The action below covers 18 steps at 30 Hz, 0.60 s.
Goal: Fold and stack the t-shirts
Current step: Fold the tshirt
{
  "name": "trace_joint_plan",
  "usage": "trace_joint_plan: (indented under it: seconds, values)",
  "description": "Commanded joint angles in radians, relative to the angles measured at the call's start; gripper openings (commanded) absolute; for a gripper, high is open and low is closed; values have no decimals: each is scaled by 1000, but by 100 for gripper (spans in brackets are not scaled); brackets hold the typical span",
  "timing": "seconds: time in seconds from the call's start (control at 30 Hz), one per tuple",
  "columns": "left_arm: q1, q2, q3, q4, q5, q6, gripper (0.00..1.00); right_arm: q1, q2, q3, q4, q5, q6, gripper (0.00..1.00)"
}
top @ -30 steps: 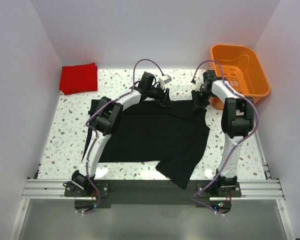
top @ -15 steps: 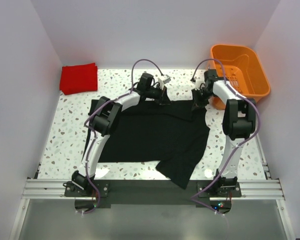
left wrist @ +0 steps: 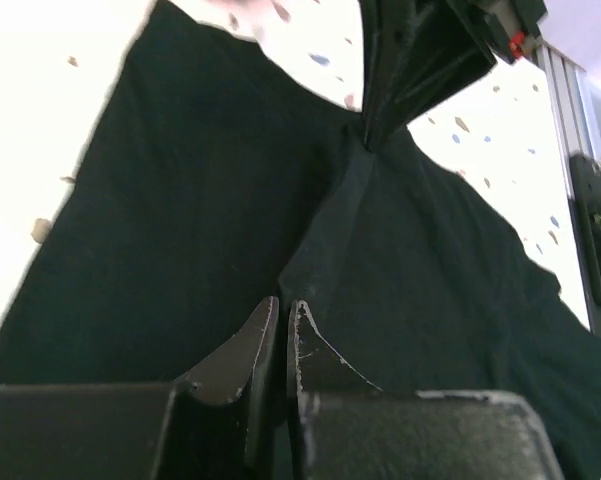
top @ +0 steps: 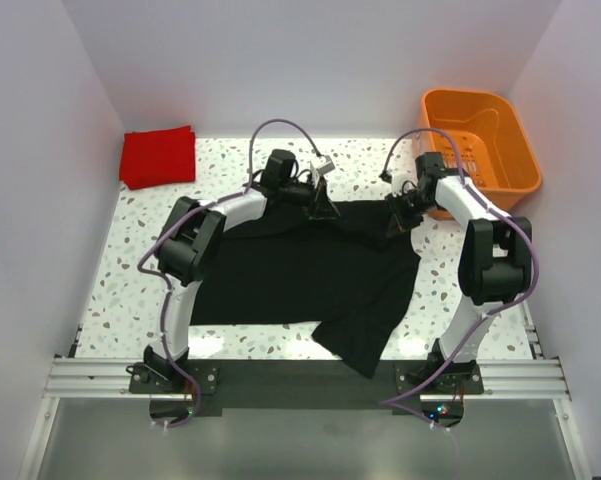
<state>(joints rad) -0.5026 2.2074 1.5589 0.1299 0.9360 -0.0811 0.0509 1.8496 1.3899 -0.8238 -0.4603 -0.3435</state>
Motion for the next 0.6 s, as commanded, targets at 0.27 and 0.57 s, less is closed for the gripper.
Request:
trace_joint_plan:
  seconds: [0.27, 0.57]
  values:
    - [-71, -187, -184, -329, 99, 470, 34, 1, -79, -32, -231, -92, -366, 22]
    - [177, -382, -238, -527, 144, 490, 35, 10, -57, 78, -227, -111, -278, 50]
